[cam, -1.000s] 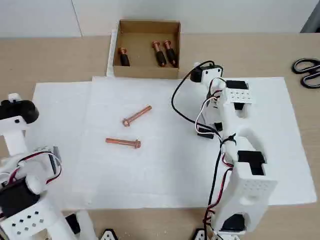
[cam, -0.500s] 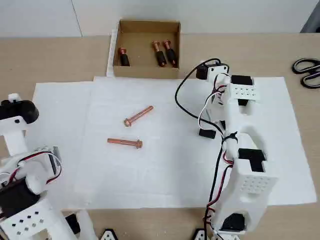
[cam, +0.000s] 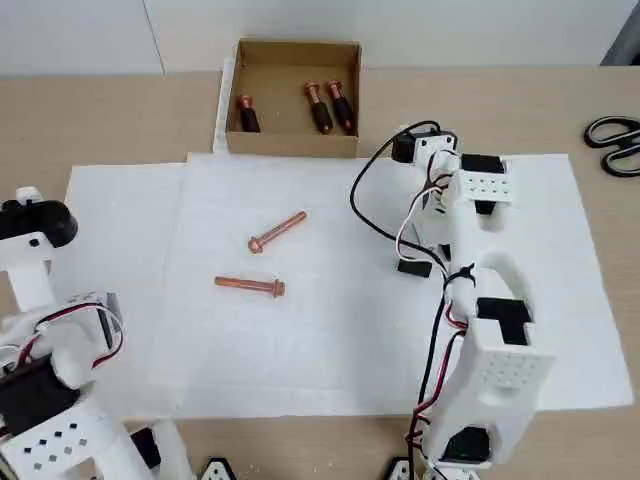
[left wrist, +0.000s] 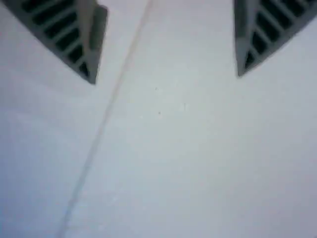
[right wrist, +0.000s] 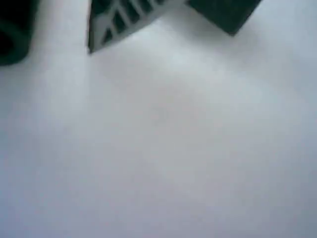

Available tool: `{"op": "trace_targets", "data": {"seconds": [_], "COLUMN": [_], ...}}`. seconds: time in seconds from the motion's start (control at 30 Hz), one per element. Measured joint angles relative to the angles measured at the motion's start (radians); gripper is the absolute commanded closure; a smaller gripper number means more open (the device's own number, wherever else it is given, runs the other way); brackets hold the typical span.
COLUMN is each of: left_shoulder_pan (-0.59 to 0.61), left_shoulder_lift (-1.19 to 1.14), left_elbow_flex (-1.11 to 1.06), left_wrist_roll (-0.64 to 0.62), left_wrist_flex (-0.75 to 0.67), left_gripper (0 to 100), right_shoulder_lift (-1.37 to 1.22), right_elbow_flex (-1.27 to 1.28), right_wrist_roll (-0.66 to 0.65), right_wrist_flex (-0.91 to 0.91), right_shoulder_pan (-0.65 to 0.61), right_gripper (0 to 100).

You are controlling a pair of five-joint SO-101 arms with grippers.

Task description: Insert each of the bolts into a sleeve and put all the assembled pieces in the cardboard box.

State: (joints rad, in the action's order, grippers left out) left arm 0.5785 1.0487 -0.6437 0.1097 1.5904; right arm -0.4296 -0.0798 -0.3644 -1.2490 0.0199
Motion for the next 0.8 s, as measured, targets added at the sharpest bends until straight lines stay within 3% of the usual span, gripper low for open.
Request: {"op": "trace_targets", "data": {"seconds": [0.3, 0.57, 0.8], "left_shoulder_pan": [0.000, 0.000, 0.000], "left_shoulder_lift": [0.000, 0.000, 0.000], "left_elbow_flex": [0.000, 0.000, 0.000], "left_wrist_roll": [0.000, 0.000, 0.000], "left_wrist_flex": [0.000, 0.000, 0.000], "left_gripper": [83, 83, 83], "right_shoulder_lift": [-0.009, -0.040, -0.049], "right_elbow_flex": [0.032, 0.021, 0.002], "right_wrist_roll": [0.000, 0.000, 0.000], "right_wrist_flex": [0.037, 0.060, 0.066], "right_shoulder_pan": [0.000, 0.009, 0.049], "right_gripper": [81.6, 95.4, 99.5]}}
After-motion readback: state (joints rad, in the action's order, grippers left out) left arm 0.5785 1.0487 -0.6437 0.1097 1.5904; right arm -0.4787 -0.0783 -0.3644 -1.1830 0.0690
